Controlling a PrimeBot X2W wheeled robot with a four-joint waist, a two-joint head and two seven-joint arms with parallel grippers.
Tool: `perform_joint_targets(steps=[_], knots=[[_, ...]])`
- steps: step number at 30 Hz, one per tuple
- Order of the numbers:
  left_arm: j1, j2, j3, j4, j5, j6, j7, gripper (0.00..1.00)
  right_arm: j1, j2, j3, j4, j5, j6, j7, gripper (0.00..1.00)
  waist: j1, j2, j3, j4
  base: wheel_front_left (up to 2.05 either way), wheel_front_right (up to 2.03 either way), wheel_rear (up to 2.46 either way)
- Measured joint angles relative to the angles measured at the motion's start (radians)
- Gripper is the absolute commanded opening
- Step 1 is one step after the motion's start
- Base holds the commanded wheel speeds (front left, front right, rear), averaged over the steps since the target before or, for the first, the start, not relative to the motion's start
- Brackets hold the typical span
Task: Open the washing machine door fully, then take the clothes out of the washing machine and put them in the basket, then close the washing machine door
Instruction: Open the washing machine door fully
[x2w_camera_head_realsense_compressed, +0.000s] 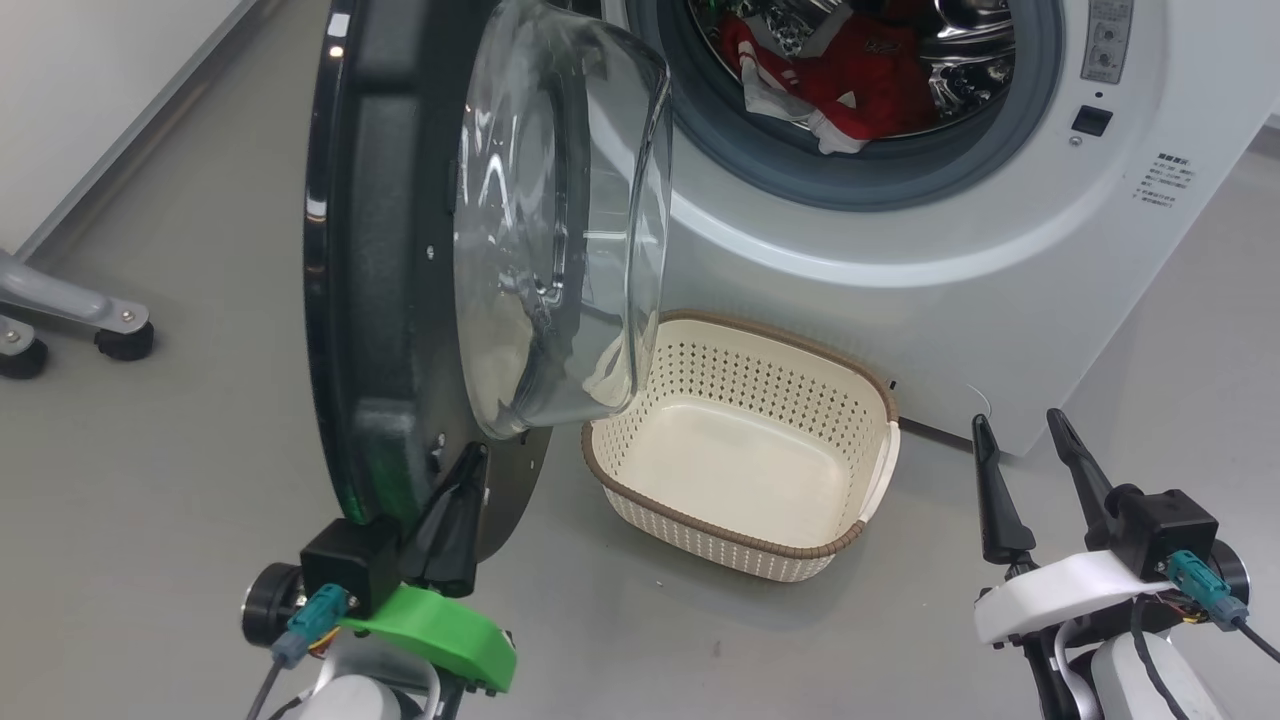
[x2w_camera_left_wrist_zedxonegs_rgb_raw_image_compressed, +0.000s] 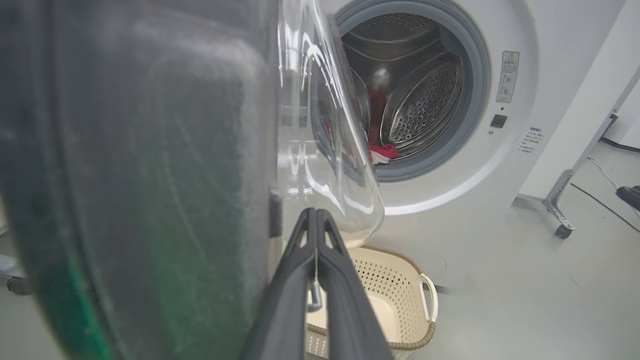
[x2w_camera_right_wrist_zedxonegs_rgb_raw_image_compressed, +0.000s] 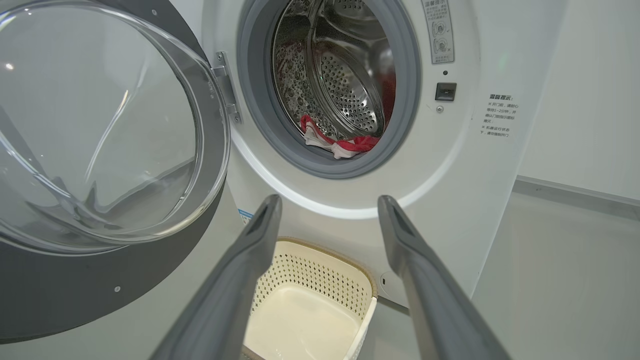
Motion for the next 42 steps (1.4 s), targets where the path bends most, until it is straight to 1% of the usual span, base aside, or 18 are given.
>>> perform_joint_targets(steps=[12, 17, 19, 32, 42], knots=[[-0.040, 0.039, 0.158, 0.074, -0.012, 0.034, -0.030, 0.00, -0.010, -0.001, 0.001, -0.002, -0.029, 0.004, 0.000, 1.00, 0.0000, 0.0000, 0.028, -0.017, 0.00, 0.00, 0.00], [-0.058, 0.051, 0.203, 0.101, -0.020, 0.035, -0.044, 0.00, -0.014, -0.005, 0.000, -0.002, -0.042, 0.008, 0.000, 1.00, 0.0000, 0.0000, 0.040, -0.020, 0.00, 0.00, 0.00], [-0.070, 0.059, 0.239, 0.122, -0.021, 0.035, -0.051, 0.00, -0.022, -0.016, 0.000, -0.003, -0.051, 0.009, 0.000, 1.00, 0.0000, 0.0000, 0.050, -0.023, 0.00, 0.00, 0.00], [-0.136, 0.076, 0.388, 0.208, -0.059, 0.043, -0.069, 0.00, -0.044, -0.048, -0.010, -0.009, -0.067, 0.011, 0.000, 1.00, 0.0000, 0.0000, 0.095, -0.038, 0.00, 0.00, 0.00], [-0.181, 0.079, 0.455, 0.275, -0.064, 0.044, -0.081, 0.00, -0.045, -0.051, -0.020, -0.008, -0.067, 0.016, 0.000, 1.00, 0.0000, 0.0000, 0.108, -0.044, 0.00, 0.00, 0.00]])
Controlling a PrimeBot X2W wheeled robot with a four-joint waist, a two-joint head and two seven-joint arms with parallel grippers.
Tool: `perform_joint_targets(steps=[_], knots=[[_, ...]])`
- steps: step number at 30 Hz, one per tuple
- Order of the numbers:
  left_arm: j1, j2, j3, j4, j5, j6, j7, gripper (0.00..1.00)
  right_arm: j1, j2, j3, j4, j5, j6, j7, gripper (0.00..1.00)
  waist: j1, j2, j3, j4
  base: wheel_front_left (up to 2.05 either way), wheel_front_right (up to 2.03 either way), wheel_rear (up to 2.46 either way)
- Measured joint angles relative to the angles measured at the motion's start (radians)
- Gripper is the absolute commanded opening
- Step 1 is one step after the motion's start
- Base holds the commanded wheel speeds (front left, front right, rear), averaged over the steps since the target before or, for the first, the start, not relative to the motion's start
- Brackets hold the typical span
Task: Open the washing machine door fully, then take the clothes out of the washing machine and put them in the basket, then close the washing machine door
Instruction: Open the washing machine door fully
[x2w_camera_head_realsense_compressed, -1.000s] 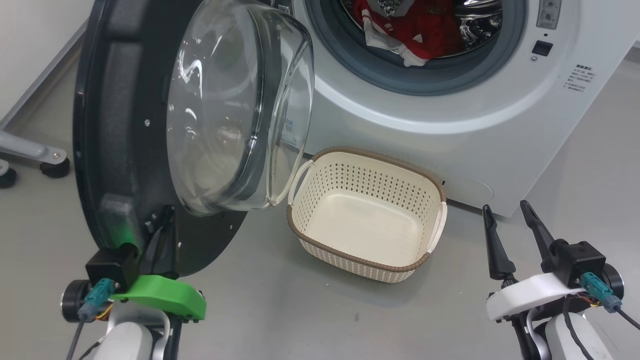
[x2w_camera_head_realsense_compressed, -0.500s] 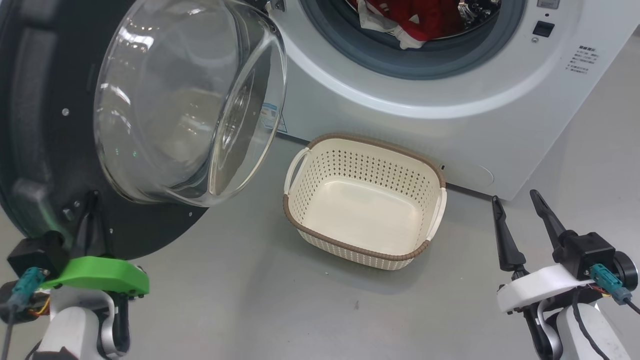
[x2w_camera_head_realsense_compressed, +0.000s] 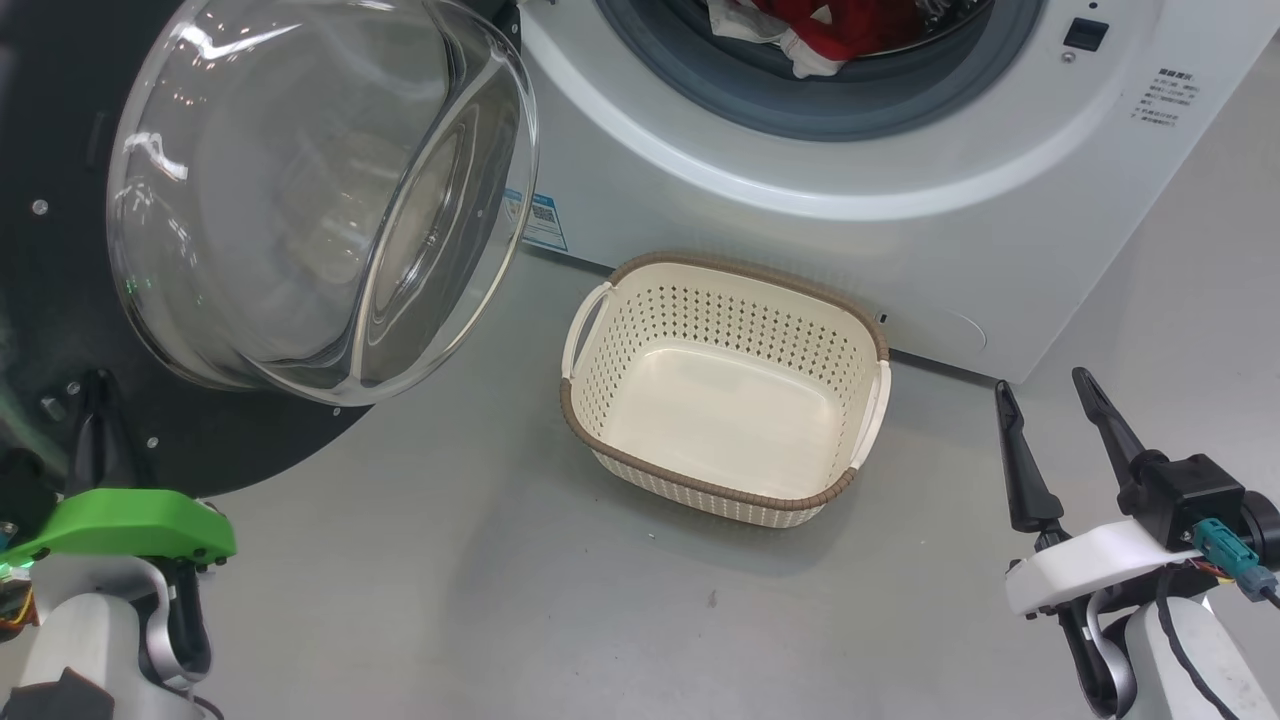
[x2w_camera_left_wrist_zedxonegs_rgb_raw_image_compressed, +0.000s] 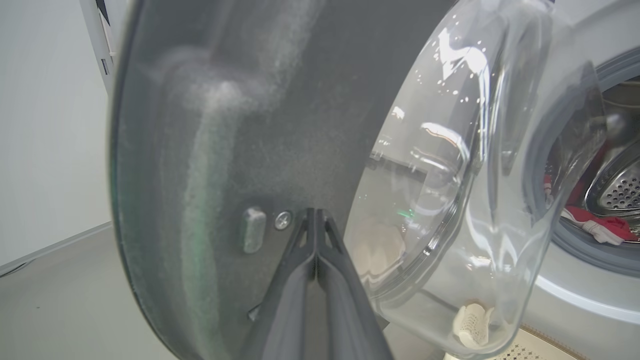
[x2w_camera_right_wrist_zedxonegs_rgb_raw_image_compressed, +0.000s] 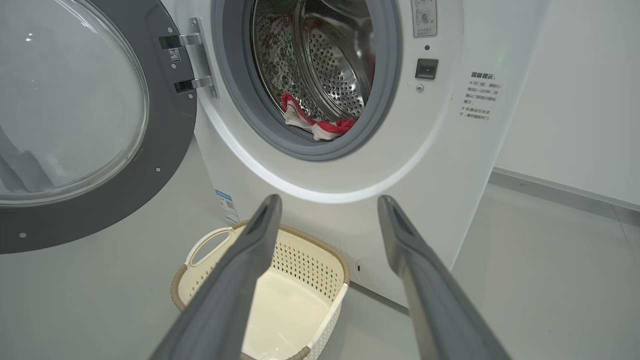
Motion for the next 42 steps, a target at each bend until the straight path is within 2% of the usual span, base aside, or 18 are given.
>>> perform_joint_targets(steps=[14, 26, 27, 28, 29, 30, 31, 32, 33, 37, 42], knots=[[0.011, -0.030, -0.021, -0.023, 0.038, 0.008, -0.006, 0.00, -0.004, 0.005, 0.003, 0.009, -0.001, 0.001, 0.000, 1.00, 0.0000, 0.0000, -0.014, -0.005, 0.00, 0.00, 0.00], [0.163, -0.065, -0.062, -0.156, 0.087, 0.007, -0.009, 0.00, -0.004, 0.022, 0.010, 0.020, -0.001, 0.008, 0.000, 1.00, 0.0000, 0.0000, -0.054, -0.033, 0.00, 0.00, 0.00], [0.174, -0.068, -0.066, -0.170, 0.087, 0.007, -0.009, 0.08, -0.003, 0.026, 0.008, 0.020, 0.002, 0.008, 0.000, 1.00, 0.0000, 0.0000, -0.057, -0.037, 0.00, 0.00, 0.00], [0.183, -0.068, -0.071, -0.184, 0.087, 0.006, -0.009, 0.20, -0.003, 0.029, 0.008, 0.020, 0.003, 0.008, 0.000, 1.00, 0.0000, 0.0000, -0.060, -0.041, 0.00, 0.00, 0.00], [0.190, -0.068, -0.077, -0.197, 0.088, 0.000, -0.009, 0.42, -0.003, 0.031, 0.009, 0.021, 0.003, 0.008, 0.000, 1.00, 0.0000, 0.0000, -0.063, -0.045, 0.00, 0.00, 0.00], [0.194, -0.068, -0.088, -0.207, 0.089, -0.003, -0.009, 0.59, -0.002, 0.035, 0.009, 0.022, 0.003, 0.008, 0.000, 1.00, 0.0000, 0.0000, -0.066, -0.049, 0.00, 0.00, 0.00], [0.200, -0.068, -0.101, -0.216, 0.089, -0.008, -0.009, 0.81, -0.002, 0.036, 0.009, 0.024, 0.004, 0.008, 0.000, 1.00, 0.0000, 0.0000, -0.069, -0.054, 0.00, 0.00, 0.00], [0.208, -0.069, -0.114, -0.224, 0.090, -0.017, -0.009, 0.97, -0.001, 0.037, 0.009, 0.027, 0.004, 0.008, 0.000, 1.00, 0.0000, 0.0000, -0.072, -0.059, 0.00, 0.00, 0.00], [0.216, -0.069, -0.130, -0.230, 0.092, -0.028, -0.009, 1.00, 0.000, 0.037, 0.008, 0.028, 0.006, 0.008, 0.000, 1.00, 0.0000, 0.0000, -0.075, -0.064, 0.00, 0.00, 0.00], [0.242, -0.069, -0.181, -0.246, 0.106, -0.056, -0.009, 1.00, 0.003, 0.043, 0.014, 0.033, 0.009, 0.009, 0.000, 1.00, 0.0000, 0.0000, -0.087, -0.088, 0.00, 0.00, 0.00], [0.253, -0.058, -0.200, -0.266, 0.137, -0.059, -0.001, 1.00, 0.005, 0.048, 0.027, 0.038, 0.009, 0.009, 0.000, 1.00, 0.0000, 0.0000, -0.102, -0.127, 0.00, 0.00, 0.00]])
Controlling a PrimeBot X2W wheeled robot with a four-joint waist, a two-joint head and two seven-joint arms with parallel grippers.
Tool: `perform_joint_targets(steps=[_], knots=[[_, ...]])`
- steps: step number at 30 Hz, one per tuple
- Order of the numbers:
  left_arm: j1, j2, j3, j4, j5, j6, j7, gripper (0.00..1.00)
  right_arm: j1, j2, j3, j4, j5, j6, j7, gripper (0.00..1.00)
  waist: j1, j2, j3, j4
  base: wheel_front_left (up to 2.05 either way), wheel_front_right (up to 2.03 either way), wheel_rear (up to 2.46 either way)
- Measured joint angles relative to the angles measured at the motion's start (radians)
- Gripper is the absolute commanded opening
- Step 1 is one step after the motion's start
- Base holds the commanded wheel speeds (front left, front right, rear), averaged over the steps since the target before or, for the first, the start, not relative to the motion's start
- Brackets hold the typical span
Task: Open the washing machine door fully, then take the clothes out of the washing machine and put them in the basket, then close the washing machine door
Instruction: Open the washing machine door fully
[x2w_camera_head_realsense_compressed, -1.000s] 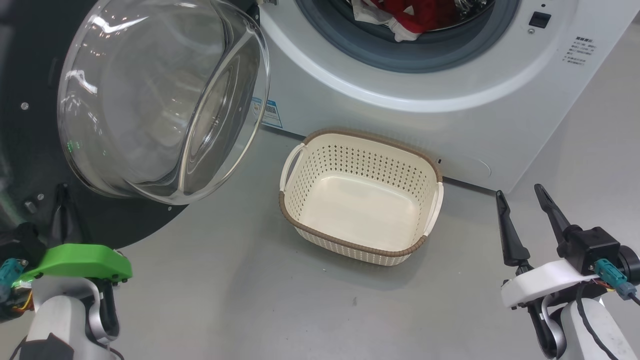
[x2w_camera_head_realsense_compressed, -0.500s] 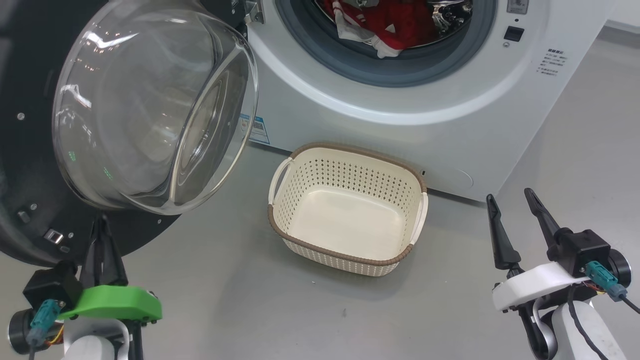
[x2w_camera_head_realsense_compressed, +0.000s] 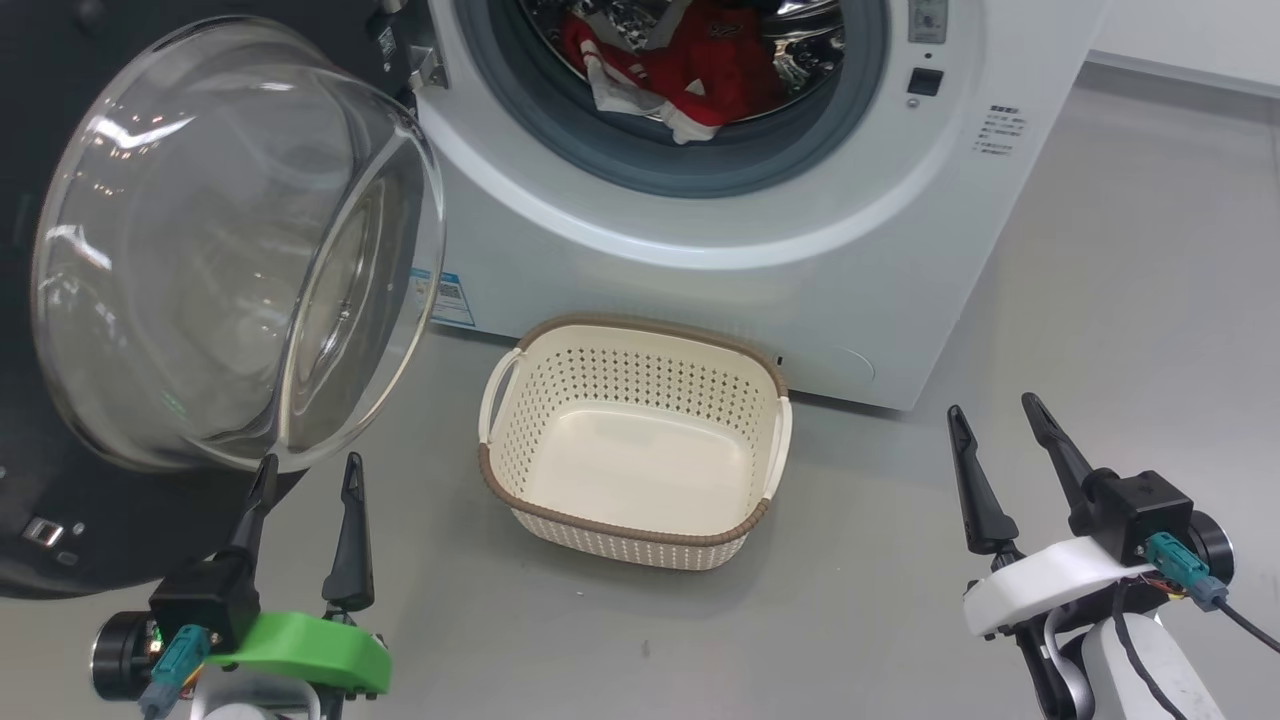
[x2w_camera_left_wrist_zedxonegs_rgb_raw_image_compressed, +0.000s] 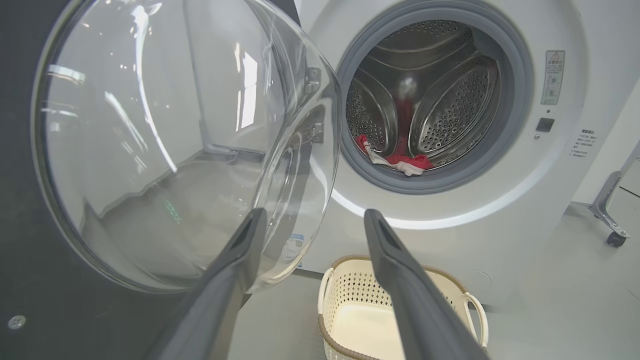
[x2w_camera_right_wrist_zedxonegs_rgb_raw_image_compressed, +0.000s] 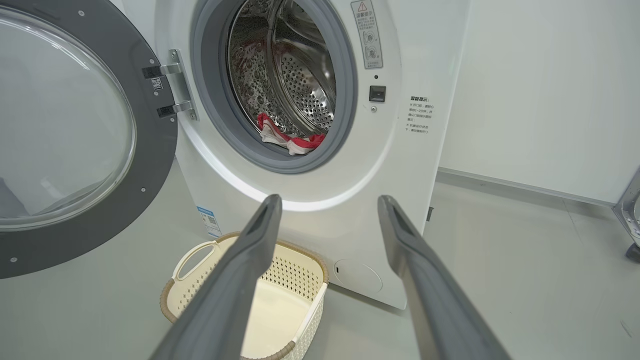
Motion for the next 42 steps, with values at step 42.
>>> perform_joint_targets(steps=[42], knots=[[0.052, 0.036, -0.027, -0.091, 0.040, 0.006, 0.121, 1.00, 0.041, 0.016, -0.010, -0.005, 0.012, -0.001, 0.000, 1.00, 0.0000, 0.0000, -0.039, -0.279, 0.00, 0.00, 0.00]])
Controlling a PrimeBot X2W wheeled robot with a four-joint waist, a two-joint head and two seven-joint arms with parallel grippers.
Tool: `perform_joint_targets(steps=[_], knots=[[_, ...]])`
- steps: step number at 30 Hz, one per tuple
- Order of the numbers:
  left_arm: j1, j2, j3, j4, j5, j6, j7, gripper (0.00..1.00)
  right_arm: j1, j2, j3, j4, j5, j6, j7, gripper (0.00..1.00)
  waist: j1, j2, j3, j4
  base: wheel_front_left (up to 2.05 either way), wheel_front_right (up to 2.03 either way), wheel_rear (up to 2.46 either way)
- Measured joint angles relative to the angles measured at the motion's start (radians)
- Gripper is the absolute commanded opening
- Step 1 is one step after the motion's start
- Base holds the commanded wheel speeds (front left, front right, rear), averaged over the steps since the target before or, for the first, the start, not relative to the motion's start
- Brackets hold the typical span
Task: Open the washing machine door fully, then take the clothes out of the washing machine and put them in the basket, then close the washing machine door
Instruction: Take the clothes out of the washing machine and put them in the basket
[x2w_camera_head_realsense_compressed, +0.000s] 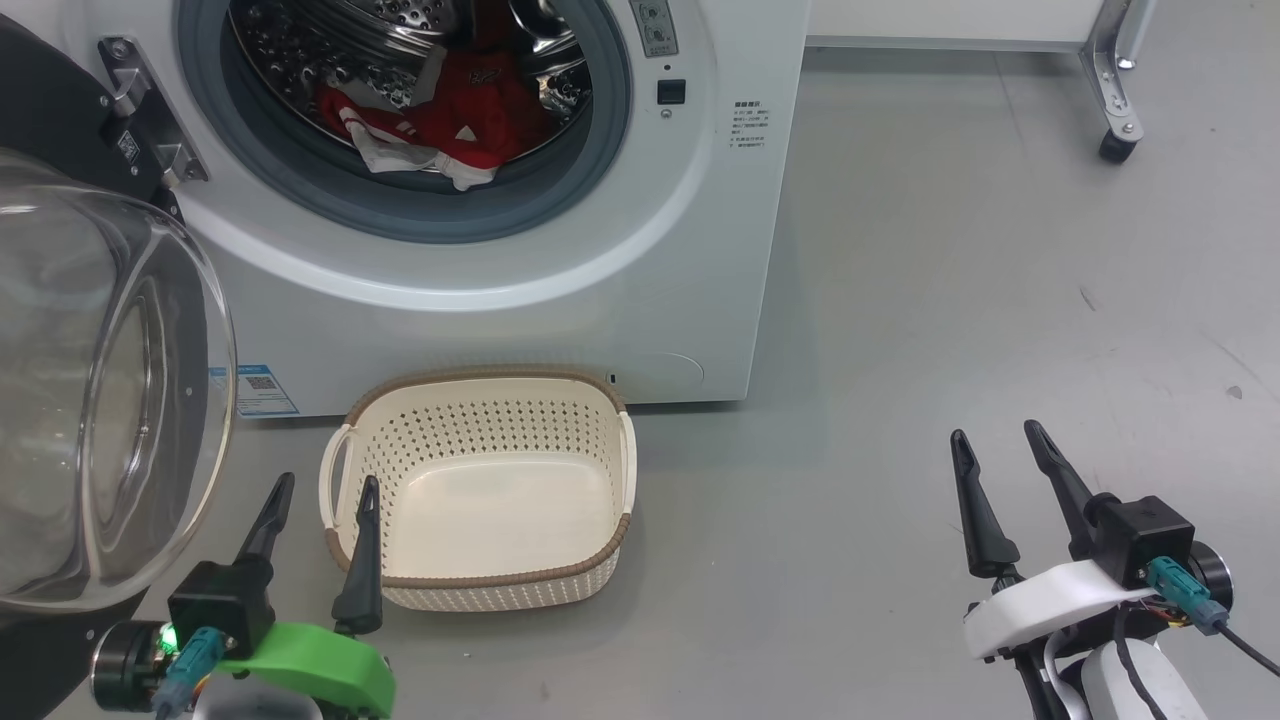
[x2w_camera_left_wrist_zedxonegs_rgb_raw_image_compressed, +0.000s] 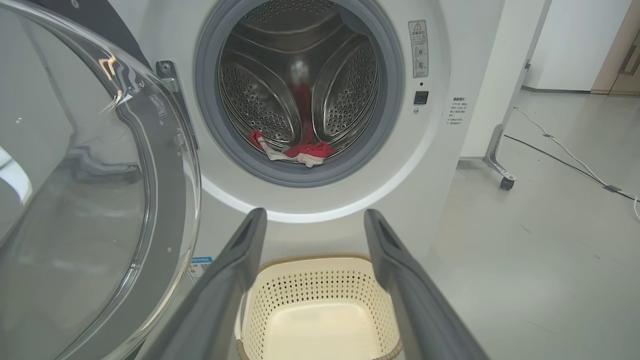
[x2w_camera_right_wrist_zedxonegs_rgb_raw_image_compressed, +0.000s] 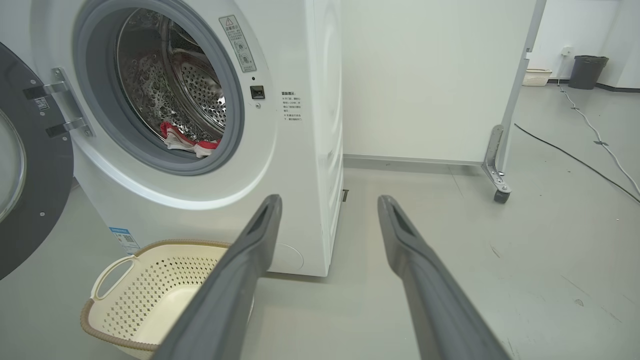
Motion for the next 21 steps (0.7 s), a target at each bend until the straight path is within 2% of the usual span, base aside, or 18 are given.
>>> perform_joint_targets(steps=[21], knots=[[0.015, 0.001, -0.003, -0.016, 0.001, 0.009, 0.026, 1.00, 0.002, 0.003, -0.003, -0.002, 0.000, 0.000, 0.000, 1.00, 0.0000, 0.0000, -0.007, -0.001, 0.05, -0.05, 0.00]])
